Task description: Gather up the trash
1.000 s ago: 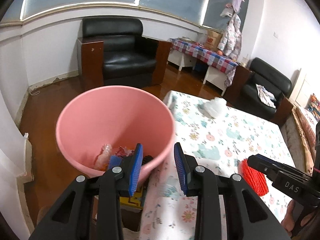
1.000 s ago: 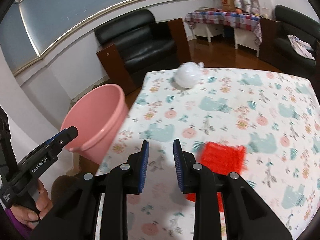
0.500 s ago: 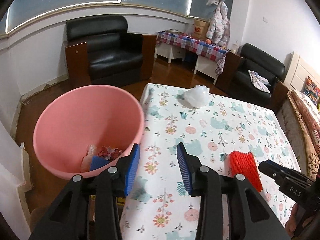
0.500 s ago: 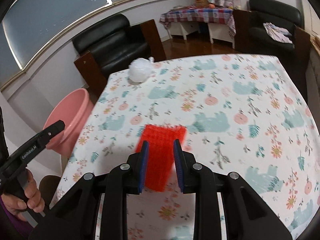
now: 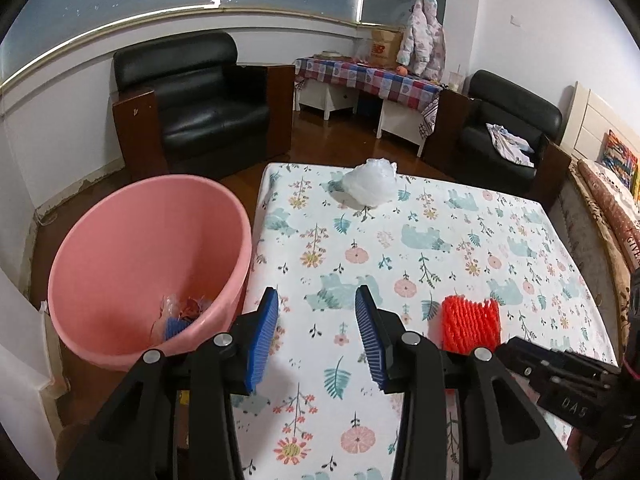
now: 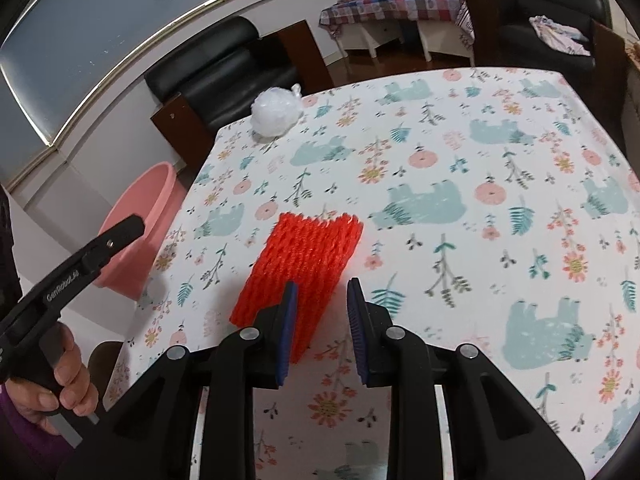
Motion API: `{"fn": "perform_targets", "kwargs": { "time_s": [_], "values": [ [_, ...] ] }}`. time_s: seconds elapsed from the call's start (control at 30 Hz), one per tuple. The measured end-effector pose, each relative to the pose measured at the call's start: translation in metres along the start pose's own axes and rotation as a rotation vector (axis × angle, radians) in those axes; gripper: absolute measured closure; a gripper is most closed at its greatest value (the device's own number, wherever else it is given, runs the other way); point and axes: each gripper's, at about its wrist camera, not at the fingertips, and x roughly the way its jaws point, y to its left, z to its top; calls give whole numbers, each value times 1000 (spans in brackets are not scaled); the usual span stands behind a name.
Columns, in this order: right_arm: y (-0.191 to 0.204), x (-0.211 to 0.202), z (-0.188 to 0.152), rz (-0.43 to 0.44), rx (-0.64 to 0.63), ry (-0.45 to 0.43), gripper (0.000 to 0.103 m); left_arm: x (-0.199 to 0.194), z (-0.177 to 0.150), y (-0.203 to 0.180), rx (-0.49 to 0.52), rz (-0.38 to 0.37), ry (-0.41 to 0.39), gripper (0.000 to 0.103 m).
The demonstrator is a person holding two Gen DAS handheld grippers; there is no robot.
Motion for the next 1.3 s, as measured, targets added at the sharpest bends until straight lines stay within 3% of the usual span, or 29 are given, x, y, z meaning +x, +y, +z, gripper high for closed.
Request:
{"fn": "perform_targets", "kwargs": {
  "time_s": [0.27,0.43,0.73,1.3],
  "values": [
    [-6,-5,6,40,47,-33,76,6,26,-12,47,-3,-58,63],
    [-7,-2,9,45,61,-34,64,20,47,-25,83,-26,-79,59],
    [0,15,6,1,17,2,64,62,79,-47,109,-63,-68,59],
    [-2,14,3,12,19,-19,63,149,117,-66,106,-5,-18,59]
  ]
}}
